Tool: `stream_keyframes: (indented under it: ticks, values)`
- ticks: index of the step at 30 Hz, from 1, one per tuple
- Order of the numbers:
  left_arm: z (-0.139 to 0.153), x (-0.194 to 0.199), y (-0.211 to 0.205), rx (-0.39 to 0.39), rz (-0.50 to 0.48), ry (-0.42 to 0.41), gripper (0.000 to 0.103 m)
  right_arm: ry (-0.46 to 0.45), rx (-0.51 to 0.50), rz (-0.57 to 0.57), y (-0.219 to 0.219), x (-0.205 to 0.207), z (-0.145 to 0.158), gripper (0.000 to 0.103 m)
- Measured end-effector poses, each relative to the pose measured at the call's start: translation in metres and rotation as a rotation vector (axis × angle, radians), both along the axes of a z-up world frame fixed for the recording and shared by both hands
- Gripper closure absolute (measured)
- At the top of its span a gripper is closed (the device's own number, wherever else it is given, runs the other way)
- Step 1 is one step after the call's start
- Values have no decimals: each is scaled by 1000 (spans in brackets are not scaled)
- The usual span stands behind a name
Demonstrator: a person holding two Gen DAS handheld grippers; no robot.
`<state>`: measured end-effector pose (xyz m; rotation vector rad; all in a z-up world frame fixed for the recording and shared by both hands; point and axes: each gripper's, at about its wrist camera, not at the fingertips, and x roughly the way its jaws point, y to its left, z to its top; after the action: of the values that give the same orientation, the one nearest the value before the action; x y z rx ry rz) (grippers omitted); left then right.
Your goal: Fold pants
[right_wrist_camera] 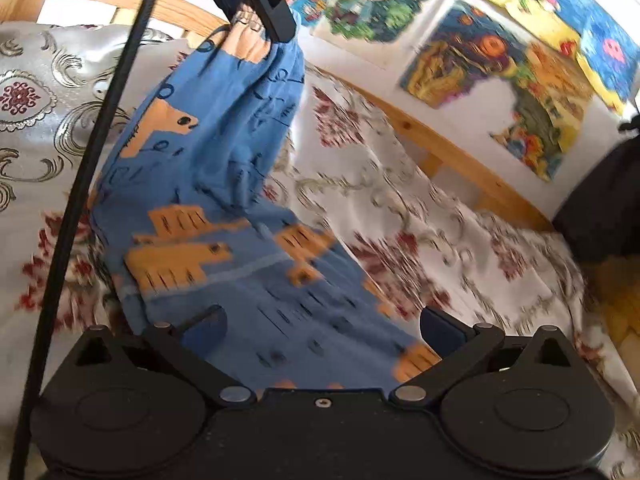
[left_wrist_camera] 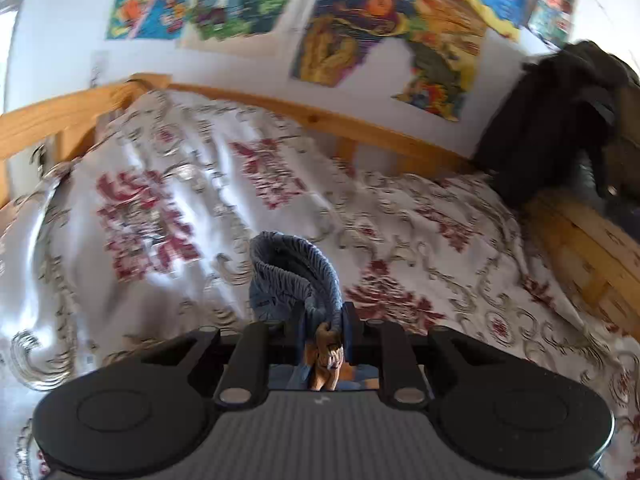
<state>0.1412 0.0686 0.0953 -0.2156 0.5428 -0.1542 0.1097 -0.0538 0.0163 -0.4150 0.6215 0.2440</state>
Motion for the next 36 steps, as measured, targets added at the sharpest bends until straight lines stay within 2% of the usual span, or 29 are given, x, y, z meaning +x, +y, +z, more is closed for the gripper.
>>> stream_keyframes:
  ticks: [4, 9, 11, 15, 17, 19, 22, 24, 26, 29, 31, 32, 36]
  values:
    - [0, 0, -32, 0, -75, -10, 83, 56, 9, -31, -43, -9, 10, 1]
    - [-11, 4, -74, -20, -164, 6, 83, 104, 24, -140, -109, -10, 31, 1]
    - [-18, 3, -94, 5, -205, 16, 83, 117, 43, -190, -138, -10, 38, 1]
    - [-33, -2, -138, 108, -258, 20, 83, 131, 117, -290, -186, -9, 39, 1]
    - [-43, -11, -159, 191, -276, 6, 83, 135, 225, -348, -211, -9, 38, 1]
    - [-52, -19, -178, 270, -303, -1, 83, 123, 417, -371, -234, -10, 40, 1]
    - [-67, -30, -205, 383, -350, -14, 83, 93, 683, -348, -255, -7, 40, 1]
    - [-76, -36, -222, 446, -384, -20, 83, 123, 813, -307, -259, -1, 35, 1]
    - [-85, -40, -237, 511, -417, -21, 83, 152, 875, -257, -252, 6, 32, 4]
    - [-95, -46, -254, 589, -453, -41, 83, 210, 895, -217, -238, 16, 23, 12]
    - [-100, -47, -259, 607, -467, -39, 83, 237, 901, -225, -233, 19, 16, 19]
    - [-103, -48, -259, 612, -471, -34, 83, 244, 906, -239, -234, 21, 12, 26]
    - [-111, -49, -261, 624, -487, -22, 82, 313, 987, -281, -240, 28, -8, 39]
